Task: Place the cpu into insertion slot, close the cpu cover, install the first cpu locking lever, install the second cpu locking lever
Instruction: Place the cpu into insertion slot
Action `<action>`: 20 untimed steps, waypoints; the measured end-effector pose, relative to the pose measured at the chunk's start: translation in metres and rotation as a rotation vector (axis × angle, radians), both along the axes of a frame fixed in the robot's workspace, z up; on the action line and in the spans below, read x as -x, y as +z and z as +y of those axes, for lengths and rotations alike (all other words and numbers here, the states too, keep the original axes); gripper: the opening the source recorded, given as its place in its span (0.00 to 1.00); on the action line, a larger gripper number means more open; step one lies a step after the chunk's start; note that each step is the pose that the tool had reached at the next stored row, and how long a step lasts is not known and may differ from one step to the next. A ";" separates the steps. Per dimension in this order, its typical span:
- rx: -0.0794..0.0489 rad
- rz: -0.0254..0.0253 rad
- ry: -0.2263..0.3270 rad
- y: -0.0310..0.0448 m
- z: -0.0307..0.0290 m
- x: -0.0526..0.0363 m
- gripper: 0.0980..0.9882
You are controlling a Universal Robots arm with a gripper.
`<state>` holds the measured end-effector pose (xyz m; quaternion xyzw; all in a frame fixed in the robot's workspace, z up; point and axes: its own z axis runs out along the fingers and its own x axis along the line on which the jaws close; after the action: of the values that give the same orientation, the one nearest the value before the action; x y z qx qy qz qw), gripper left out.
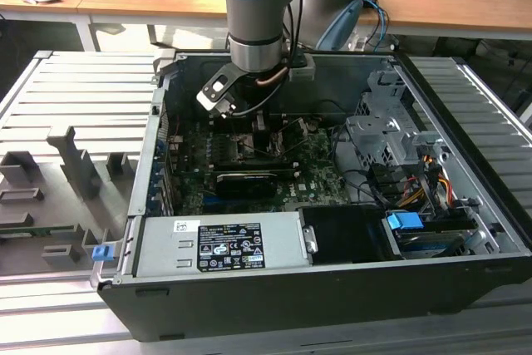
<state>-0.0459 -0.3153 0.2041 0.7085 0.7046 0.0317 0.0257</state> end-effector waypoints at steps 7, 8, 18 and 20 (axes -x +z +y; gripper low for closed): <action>0.000 -0.0002 -0.004 -0.0012 -0.0004 0.0000 0.48; 0.000 -0.0002 -0.004 -0.0015 -0.0003 0.0000 0.48; 0.000 -0.0003 -0.004 -0.0023 -0.0006 0.0000 0.56; 0.007 -0.0001 -0.004 -0.0022 -0.0008 0.0000 0.56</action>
<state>-0.0459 -0.3161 0.2019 0.7096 0.7034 0.0293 0.0283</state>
